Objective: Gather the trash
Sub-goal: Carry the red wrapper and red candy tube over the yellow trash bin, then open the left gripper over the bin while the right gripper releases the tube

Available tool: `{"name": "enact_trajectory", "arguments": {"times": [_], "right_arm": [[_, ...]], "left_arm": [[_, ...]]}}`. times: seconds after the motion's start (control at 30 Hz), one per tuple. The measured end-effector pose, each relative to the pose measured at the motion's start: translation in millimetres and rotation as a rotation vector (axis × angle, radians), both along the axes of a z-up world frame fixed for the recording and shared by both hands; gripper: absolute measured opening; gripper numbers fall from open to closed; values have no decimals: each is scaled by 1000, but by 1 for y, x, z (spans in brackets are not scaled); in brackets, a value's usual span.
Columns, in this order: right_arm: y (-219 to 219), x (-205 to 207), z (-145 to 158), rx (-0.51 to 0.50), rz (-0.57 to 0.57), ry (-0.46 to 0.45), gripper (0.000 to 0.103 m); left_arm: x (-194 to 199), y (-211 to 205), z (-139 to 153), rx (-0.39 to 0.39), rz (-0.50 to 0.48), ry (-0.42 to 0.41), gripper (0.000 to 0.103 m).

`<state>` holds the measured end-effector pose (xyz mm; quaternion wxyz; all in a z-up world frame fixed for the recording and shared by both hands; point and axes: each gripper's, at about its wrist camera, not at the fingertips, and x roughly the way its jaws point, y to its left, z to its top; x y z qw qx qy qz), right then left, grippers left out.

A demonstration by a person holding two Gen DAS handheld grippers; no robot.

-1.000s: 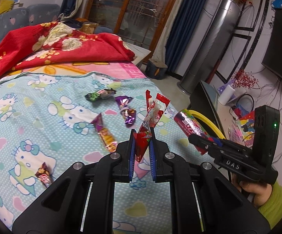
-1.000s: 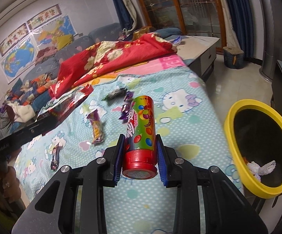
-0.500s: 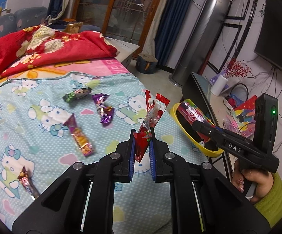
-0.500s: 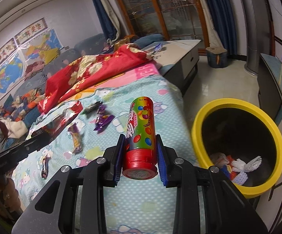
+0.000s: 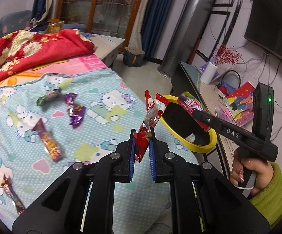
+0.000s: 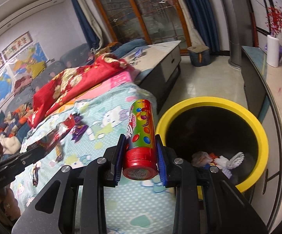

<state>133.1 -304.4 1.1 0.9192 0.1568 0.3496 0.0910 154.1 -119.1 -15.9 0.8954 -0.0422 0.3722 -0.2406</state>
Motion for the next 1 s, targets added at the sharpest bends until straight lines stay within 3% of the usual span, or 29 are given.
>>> {"name": "enact_trajectory", "arguments": {"times": [0.53,1.0], "right_arm": [[-67,2,-13,0,-173,14,28],[-109,-3,-30,-2,-268,39,28]], "left_arm": [[13,-75,-11,22,-145,9,8],[29,-142,-40,108,-246,38,8]]}}
